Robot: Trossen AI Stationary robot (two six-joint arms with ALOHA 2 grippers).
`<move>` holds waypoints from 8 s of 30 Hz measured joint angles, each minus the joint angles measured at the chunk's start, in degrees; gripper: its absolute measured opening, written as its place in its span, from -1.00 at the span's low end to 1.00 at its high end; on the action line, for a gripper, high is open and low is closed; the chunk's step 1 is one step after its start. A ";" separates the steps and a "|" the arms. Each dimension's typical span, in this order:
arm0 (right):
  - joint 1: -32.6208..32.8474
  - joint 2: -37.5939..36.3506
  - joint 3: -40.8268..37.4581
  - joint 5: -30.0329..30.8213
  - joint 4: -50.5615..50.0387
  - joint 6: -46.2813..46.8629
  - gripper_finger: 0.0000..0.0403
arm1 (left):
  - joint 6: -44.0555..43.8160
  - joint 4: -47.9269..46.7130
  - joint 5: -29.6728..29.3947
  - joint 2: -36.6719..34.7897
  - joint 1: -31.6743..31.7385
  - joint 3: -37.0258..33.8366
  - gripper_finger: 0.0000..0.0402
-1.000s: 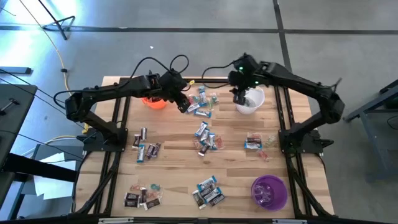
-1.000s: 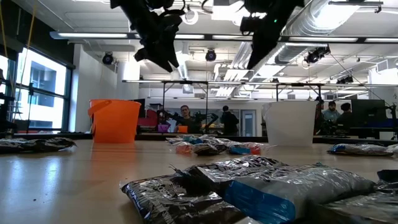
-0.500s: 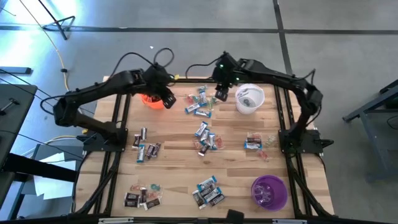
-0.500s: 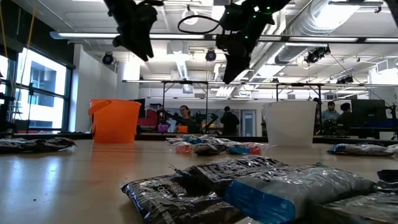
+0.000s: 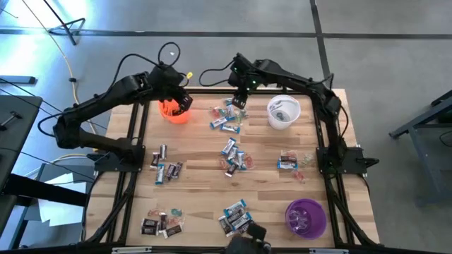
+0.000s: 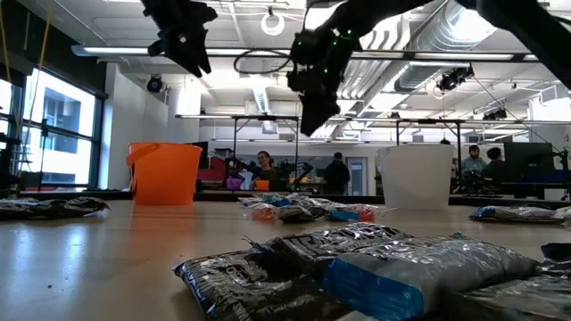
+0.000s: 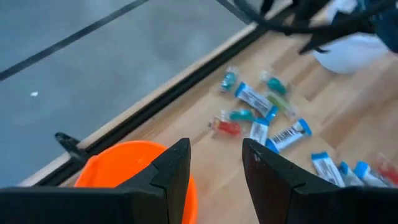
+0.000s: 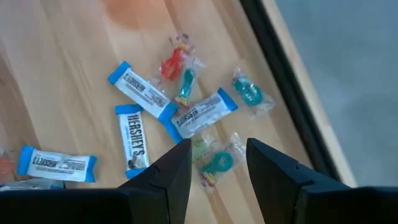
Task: Sort candy
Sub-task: Put the blue gummy into the white bucket, then put the green gummy into the white bucket
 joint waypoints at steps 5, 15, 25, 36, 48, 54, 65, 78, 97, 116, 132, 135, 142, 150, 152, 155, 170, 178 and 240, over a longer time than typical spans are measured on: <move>-2.81 3.17 0.23 -1.64 -0.92 -0.48 -0.26 | -3.05 1.20 -0.12 0.00 1.92 0.00 -0.34; -5.85 6.71 0.23 -9.28 7.33 6.35 -0.26 | -3.24 3.70 -0.03 0.00 4.44 0.00 -0.34; -5.41 6.73 0.21 -8.78 2.16 -12.57 -0.26 | -0.72 3.66 0.19 0.00 6.32 0.00 -0.34; -3.73 6.73 0.19 -6.01 0.63 -16.88 -0.24 | 2.24 3.64 0.65 0.01 7.03 0.00 -0.34; -2.70 6.73 0.14 0.88 -1.46 4.28 -0.20 | 2.24 1.80 0.65 0.02 7.03 0.02 -0.34; -3.20 7.44 0.14 2.07 -0.64 25.69 -0.21 | 2.24 1.38 0.65 0.02 7.03 0.02 -0.34; -1.27 14.46 0.10 2.97 -4.15 31.27 -0.21 | 3.20 -3.34 0.65 0.04 6.92 0.04 -0.34; -0.63 17.65 0.19 2.99 -1.86 29.56 -0.21 | 3.20 -3.69 0.40 0.02 6.92 0.04 -0.34; -1.35 17.58 0.23 3.10 -1.98 26.76 -0.92 | 3.15 -3.71 0.42 -0.02 6.92 0.04 -0.34; -0.12 12.32 0.19 1.68 -6.78 25.28 -0.99 | 2.17 -3.77 0.84 -0.04 6.86 0.04 -0.34; 3.13 -4.04 0.19 12.87 -24.34 25.38 -1.00 | 3.90 -3.82 1.08 -0.04 6.32 0.04 -0.34; 3.05 -6.96 0.17 14.33 -28.03 25.44 -1.00 | 5.11 -3.82 1.10 -0.04 5.78 0.04 -0.34; 2.17 -10.03 0.14 15.48 -30.60 20.51 -1.00 | 6.21 -3.82 1.09 -0.06 4.80 0.04 -0.34; -1.28 -12.47 -12.15 12.62 -30.48 18.24 -1.00 | 6.35 -5.72 1.08 -0.07 4.63 0.04 -0.34; -2.20 -13.73 -18.02 12.84 -30.56 18.43 -1.00 | 6.33 -6.17 1.07 -0.07 4.63 0.04 -0.34; -3.21 -16.03 -26.62 13.23 -28.60 19.32 -1.00 | 6.15 -6.33 0.77 -0.07 4.63 0.04 -0.34; -3.89 -28.80 -41.30 11.49 -7.30 22.88 -0.55 | 3.57 -6.18 0.60 -0.07 4.65 0.04 -0.34; -3.26 -29.72 -41.30 2.06 -3.24 28.74 -0.18 | 1.11 -6.13 0.62 -0.07 4.59 0.04 -0.34; 2.56 -8.95 -29.79 -1.43 19.87 23.33 -0.17 | 2.24 -6.38 0.82 -0.07 4.59 0.02 -0.34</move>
